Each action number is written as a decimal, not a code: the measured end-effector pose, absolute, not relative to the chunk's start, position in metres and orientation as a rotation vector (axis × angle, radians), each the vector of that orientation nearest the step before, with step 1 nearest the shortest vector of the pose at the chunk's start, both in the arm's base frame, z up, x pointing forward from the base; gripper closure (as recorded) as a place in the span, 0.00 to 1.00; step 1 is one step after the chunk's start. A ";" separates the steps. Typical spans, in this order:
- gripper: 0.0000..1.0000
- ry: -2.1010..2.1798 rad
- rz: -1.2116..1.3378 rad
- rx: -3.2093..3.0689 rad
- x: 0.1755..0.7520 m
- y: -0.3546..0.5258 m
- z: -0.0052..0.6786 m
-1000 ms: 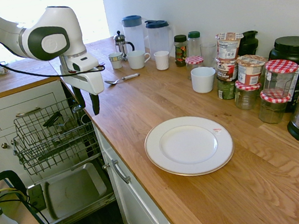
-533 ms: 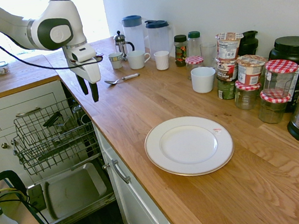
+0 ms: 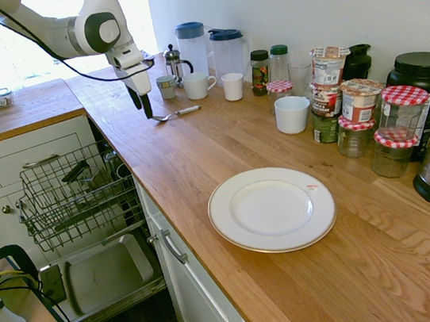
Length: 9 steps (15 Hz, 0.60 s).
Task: Put the spoon in the dishwasher
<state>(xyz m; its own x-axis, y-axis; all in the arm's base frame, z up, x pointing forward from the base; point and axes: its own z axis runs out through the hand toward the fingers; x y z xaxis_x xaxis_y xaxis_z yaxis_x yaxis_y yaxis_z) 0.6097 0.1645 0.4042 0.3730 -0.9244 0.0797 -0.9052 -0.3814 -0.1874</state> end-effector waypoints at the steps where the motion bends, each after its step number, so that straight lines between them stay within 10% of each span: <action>1: 0.00 1.702 -0.267 -2.480 0.624 0.168 0.402; 9: 0.00 1.867 -0.249 -2.416 0.706 0.170 0.365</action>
<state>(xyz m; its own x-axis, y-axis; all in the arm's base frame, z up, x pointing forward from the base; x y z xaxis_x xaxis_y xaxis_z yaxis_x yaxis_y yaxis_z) 0.7056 0.1698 0.3649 0.2448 -0.9662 0.0806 -0.9535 -0.2550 -0.1607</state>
